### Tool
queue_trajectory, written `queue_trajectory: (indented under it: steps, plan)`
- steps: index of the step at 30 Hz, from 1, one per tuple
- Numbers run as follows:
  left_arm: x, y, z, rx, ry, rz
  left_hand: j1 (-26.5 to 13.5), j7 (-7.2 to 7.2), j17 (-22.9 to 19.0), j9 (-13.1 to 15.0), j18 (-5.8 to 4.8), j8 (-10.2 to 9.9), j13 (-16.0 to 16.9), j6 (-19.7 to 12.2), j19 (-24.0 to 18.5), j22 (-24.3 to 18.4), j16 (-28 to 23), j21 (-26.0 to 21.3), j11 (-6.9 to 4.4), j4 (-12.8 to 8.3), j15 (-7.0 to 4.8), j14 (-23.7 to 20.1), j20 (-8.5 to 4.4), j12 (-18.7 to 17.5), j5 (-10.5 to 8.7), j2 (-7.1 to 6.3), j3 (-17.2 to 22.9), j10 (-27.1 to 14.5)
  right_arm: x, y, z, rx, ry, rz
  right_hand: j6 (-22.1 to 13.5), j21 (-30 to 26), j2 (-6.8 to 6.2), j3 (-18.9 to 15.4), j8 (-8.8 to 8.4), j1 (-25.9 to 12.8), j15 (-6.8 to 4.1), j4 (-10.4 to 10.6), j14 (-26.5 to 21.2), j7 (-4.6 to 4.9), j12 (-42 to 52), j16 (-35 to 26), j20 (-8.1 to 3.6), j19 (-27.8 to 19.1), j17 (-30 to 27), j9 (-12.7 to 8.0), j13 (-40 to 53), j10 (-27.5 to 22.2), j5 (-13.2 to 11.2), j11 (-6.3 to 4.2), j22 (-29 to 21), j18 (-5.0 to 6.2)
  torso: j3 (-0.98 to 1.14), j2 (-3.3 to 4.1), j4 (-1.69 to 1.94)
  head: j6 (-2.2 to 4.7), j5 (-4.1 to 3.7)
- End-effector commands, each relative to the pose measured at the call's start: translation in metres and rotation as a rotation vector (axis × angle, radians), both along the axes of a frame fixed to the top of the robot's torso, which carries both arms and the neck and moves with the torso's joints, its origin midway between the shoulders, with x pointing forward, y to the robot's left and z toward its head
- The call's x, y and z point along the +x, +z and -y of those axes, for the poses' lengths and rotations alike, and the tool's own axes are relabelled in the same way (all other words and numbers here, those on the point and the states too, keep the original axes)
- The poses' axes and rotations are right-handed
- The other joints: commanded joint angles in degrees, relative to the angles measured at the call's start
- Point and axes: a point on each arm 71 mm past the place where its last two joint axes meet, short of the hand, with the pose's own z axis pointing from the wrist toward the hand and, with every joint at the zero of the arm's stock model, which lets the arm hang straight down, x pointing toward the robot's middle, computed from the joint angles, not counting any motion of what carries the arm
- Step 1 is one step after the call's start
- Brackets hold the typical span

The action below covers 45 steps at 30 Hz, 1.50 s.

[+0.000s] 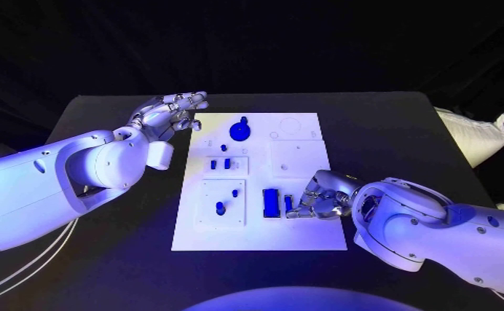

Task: Assemble the parts on the task board

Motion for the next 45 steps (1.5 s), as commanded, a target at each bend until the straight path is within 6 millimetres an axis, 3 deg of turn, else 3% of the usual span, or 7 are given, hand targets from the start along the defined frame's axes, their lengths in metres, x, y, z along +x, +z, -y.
queue_trajectory:
  steps: [1,14,28,39,45]
  plan:
    - [0.0,0.001,0.002,-0.007,-0.017,0.008,0.5,-0.03,0.0,0.0,0.57,0.2,0.1,-0.4,-0.3,-0.1,-0.3,-0.3,-0.17,-0.3,-0.04,-0.5,0.08,0.3,0.35,0.03,-0.1,-0.4,-0.002,-0.001,-0.002,-0.017,0.04,-0.007,0.3,0.3,0.17,-0.2,-0.26,0.5,-0.29,-0.1,5.9,0.14,-0.1,0.2,-0.2,1.9,14.7,0.1,4.7,1.6,-0.4,-0.19,3.8,-0.38,0.0,-0.02,-0.09,-0.03,0.05]
    - [0.0,0.0,0.002,-0.004,-0.015,0.004,0.5,-0.03,0.0,0.0,0.57,0.2,0.1,-0.4,-0.3,-0.1,-0.3,-0.3,-0.17,-0.3,-0.04,-0.5,0.08,0.3,0.35,0.03,-0.1,-0.4,0.0,-0.002,-0.001,-0.021,0.038,-0.006,0.4,0.4,1.33,-1.5,-0.31,-0.4,-0.24,1.2,5.9,0.15,-0.1,0.2,-0.14,1.9,14.8,0.1,4.8,1.7,0.3,-0.15,4.0,-0.4,-0.03,0.02,-0.01,-0.08,-0.17]
    - [0.001,0.0,0.003,-0.004,-0.017,0.004,0.5,-0.03,0.0,0.0,0.57,0.2,0.1,-0.4,-0.3,-0.1,-0.3,-0.3,-0.17,-0.3,-0.04,-0.5,0.08,0.3,0.35,0.03,-0.1,-0.4,0.009,-0.01,-0.003,-0.042,0.039,-0.013,0.5,0.5,2.52,-1.7,-0.3,1.6,-0.33,0.7,5.9,0.02,0.4,0.4,-0.19,2.0,15.0,0.1,5.1,1.8,0.0,-0.27,4.1,-0.43,-0.01,-0.04,0.05,-0.14,-0.13]
    - [0.001,-0.001,0.002,-0.003,-0.016,0.003,0.6,-0.05,-0.1,0.0,0.58,0.3,0.1,-0.4,-0.3,-0.1,-0.2,-0.3,-0.19,-0.4,-0.06,-0.5,0.08,0.4,0.36,0.12,-0.1,-0.4,0.01,-0.012,-0.007,-0.032,0.047,-0.024,0.4,0.4,2.19,-2.4,-0.37,3.5,-0.33,-0.4,5.9,0.09,0.2,0.2,-0.21,1.9,14.8,0.1,5.1,1.7,-0.9,-0.25,4.0,-0.41,-0.02,-0.05,-0.02,-0.03,-0.07]
    - [0.001,-0.002,0.002,0.0,-0.014,0.001,0.6,-0.05,-0.1,0.0,0.58,0.3,0.1,-0.4,-0.3,-0.1,-0.2,-0.3,-0.19,-0.4,-0.06,-0.5,0.08,0.4,0.36,0.12,-0.1,-0.4,0.009,-0.005,-0.001,0.031,0.029,-0.004,-0.5,-0.6,0.51,-5.2,-0.86,1.1,0.01,1.3,5.7,0.55,-2.8,-0.5,0.02,1.3,13.9,-0.1,3.9,0.9,-1.8,0.18,2.7,-0.11,-0.03,-0.17,0.02,0.25,-0.08]
